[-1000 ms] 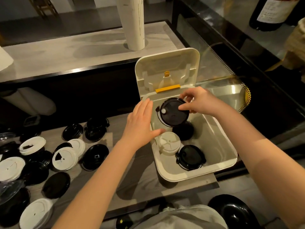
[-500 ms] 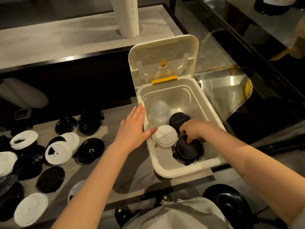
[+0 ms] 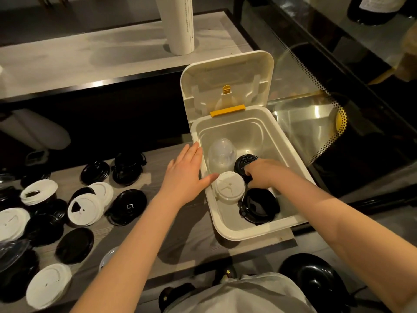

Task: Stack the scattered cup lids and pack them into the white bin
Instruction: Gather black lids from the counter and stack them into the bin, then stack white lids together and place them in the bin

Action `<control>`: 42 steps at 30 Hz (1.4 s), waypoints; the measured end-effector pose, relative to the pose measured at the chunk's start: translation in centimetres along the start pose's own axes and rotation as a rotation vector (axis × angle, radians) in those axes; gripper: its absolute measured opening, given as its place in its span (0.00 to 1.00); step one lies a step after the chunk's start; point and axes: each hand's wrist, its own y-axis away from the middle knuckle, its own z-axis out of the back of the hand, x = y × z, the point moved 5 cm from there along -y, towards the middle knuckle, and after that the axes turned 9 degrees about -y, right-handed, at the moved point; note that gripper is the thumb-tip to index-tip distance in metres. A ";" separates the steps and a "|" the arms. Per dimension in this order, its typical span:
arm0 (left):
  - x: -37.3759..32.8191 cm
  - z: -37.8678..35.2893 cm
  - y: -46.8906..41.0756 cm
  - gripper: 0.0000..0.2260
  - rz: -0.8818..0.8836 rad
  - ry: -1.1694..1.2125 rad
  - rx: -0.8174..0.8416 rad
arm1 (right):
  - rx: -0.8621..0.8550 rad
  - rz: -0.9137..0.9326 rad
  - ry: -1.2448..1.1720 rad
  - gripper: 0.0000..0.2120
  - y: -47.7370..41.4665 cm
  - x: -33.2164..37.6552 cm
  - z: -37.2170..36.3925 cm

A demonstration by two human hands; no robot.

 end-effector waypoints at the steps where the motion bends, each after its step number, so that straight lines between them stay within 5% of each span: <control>1: 0.3 0.2 0.1 0.36 -0.001 -0.007 -0.008 | -0.067 0.020 -0.030 0.16 0.3 0.5 0.9; 11: 12.4 0.9 4.6 0.29 0.149 -0.042 -0.037 | -0.601 0.299 -0.259 0.17 4.5 13.4 6.7; 18: 20.7 -3.3 10.9 0.28 0.141 0.028 0.080 | -0.460 0.400 -0.284 0.16 2.6 23.9 0.4; 24: 21.5 -8.7 16.3 0.42 0.002 -0.041 0.446 | -0.265 0.292 -0.293 0.19 0.9 27.4 -5.7; 28: 21.4 -11.4 18.2 0.40 -0.082 -0.173 0.584 | -0.258 0.255 -0.325 0.19 0.8 28.6 -7.4; 42: 26.0 -5.1 16.4 0.42 0.064 0.217 0.081 | -0.227 0.131 -0.651 0.20 0.6 29.0 -10.8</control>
